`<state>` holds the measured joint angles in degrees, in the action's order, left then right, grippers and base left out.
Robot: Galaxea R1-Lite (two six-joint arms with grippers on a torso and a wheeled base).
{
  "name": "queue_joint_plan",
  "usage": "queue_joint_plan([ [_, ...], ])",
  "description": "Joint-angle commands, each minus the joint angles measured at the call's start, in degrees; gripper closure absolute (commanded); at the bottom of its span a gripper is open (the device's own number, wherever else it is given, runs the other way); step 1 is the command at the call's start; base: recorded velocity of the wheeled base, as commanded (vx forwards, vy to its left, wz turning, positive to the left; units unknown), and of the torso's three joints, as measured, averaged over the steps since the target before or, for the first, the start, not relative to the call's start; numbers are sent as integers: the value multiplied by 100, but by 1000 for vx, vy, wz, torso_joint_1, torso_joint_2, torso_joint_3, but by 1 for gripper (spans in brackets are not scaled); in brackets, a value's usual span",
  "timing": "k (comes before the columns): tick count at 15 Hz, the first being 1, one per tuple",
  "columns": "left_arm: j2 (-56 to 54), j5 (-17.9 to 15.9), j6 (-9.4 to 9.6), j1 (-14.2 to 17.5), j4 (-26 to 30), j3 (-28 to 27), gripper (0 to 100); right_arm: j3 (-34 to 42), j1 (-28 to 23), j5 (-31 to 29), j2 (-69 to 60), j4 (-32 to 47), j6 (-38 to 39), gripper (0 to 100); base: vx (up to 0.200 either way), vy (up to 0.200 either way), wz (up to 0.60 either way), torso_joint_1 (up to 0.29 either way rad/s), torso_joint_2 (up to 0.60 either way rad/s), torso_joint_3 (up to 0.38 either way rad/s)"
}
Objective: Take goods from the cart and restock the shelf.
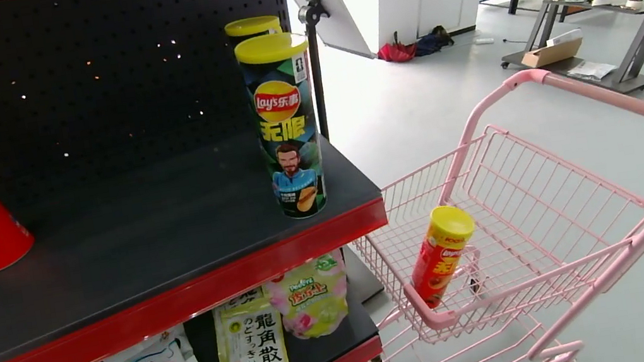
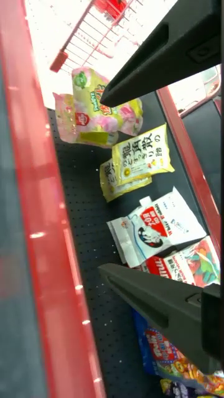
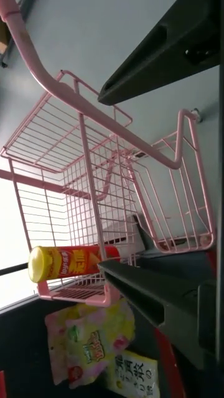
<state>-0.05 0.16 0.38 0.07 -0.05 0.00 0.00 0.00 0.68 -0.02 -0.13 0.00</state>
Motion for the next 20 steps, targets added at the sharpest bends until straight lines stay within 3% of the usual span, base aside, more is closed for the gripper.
queue_joint_plan([
  [1,5,2,6,1,-4,0,0,0,0,2,2,-4,0,0,0,0,0,-183,554,364],
  [4,5,2,6,1,-4,0,0,0,0,-7,2,5,-9,0,0,0,0,-137,427,282],
  [9,5,2,6,1,-4,0,0,-18,-26,-103,2,31,-70,0,0,0,0,-15,47,31],
  [10,5,2,6,1,-4,0,0,-272,0,20,196,-13,-105,0,0,0,0,0,0,0],
  [12,5,2,6,1,-4,0,0,-2953,141,301,3070,-66,686,0,0,0,0,0,0,0],
  [13,5,2,6,1,-4,0,0,-3647,229,477,3861,-74,976,0,0,0,0,0,0,0],
  [15,5,2,6,1,-4,0,0,-3551,527,1013,4854,-558,984,0,0,0,0,0,0,0],
  [18,5,11,6,1,-4,0,0,-1538,940,1285,7306,-4109,932,0,0,0,0,0,0,0],
  [20,5,11,-3,1,-4,0,0,-923,1248,1268,8475,-5612,923,0,0,0,0,0,0,0],
])
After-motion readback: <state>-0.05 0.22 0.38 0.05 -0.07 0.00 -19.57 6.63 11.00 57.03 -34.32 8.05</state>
